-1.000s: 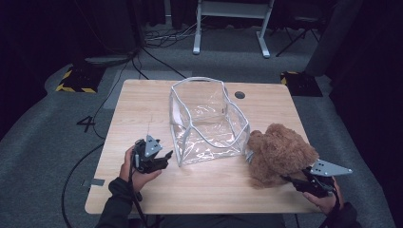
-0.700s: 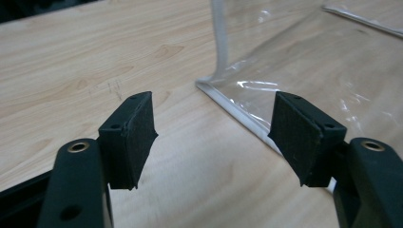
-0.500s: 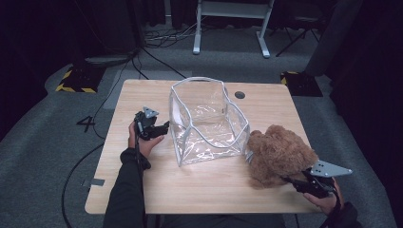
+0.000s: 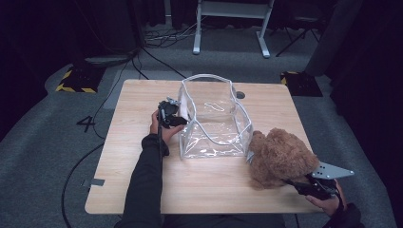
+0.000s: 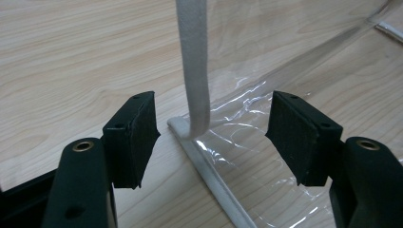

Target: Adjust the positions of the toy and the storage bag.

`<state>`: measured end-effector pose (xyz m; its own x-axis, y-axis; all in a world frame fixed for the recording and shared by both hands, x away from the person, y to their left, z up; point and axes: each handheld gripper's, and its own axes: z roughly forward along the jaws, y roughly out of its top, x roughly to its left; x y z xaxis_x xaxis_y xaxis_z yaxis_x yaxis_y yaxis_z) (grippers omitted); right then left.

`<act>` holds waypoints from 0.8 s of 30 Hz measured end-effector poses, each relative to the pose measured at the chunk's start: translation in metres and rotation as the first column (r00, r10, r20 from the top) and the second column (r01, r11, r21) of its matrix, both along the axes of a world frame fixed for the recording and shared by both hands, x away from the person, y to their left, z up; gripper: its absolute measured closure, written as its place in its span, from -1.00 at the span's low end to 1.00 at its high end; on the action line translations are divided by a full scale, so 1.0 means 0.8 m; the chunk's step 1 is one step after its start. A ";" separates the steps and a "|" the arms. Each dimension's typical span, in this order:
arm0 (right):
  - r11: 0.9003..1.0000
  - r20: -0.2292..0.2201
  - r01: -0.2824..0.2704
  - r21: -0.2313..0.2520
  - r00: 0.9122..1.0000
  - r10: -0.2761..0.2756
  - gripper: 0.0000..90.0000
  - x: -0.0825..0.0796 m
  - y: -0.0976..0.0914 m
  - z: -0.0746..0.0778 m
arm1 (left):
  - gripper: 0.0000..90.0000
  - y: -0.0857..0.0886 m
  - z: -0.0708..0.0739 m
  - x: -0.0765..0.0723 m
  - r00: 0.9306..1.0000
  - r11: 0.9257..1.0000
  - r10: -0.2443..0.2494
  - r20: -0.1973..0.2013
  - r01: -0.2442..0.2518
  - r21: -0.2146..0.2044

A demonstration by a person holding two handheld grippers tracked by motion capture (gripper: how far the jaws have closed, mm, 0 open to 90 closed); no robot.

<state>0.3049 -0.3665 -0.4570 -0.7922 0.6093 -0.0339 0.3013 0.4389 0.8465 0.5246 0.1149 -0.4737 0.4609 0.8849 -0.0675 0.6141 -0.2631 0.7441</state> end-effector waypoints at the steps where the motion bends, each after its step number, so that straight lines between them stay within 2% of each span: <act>1: 1.000 0.001 -0.001 -0.003 1.000 0.001 0.27 0.000 0.000 0.000 | -0.24 -0.005 0.000 0.001 1.000 1.000 -0.008 0.000 0.008 0.005; 8: 1.000 -0.008 0.008 -0.007 1.000 -0.008 0.07 0.000 0.002 0.004 | -0.19 -0.028 0.004 0.003 1.000 0.999 -0.029 0.002 0.029 0.022; 11: 1.000 -0.017 0.016 0.001 1.000 -0.016 -0.11 0.001 0.003 0.007 | -0.19 -0.031 0.004 0.002 1.000 0.999 -0.029 0.003 0.029 0.028; 12: 1.000 -0.016 0.024 0.002 1.000 -0.024 -0.24 0.001 0.004 0.007 | -0.18 -0.031 0.004 0.002 1.000 0.999 -0.026 0.002 0.026 0.025; 16: 0.998 0.009 0.064 0.013 0.998 -0.064 -0.51 -0.002 0.012 0.015 | -0.17 -0.030 0.004 -0.002 0.999 0.999 -0.037 0.003 0.037 0.009; 20: 0.995 0.018 0.092 0.040 0.995 -0.093 -0.57 -0.002 0.025 0.023 | -0.20 -0.028 0.002 -0.002 0.999 0.999 -0.040 -0.005 0.040 -0.012; 24: 0.993 0.009 0.108 0.039 0.994 -0.108 -0.62 0.004 0.040 0.020 | -0.21 -0.031 0.001 -0.001 0.999 0.999 -0.041 -0.003 0.041 -0.009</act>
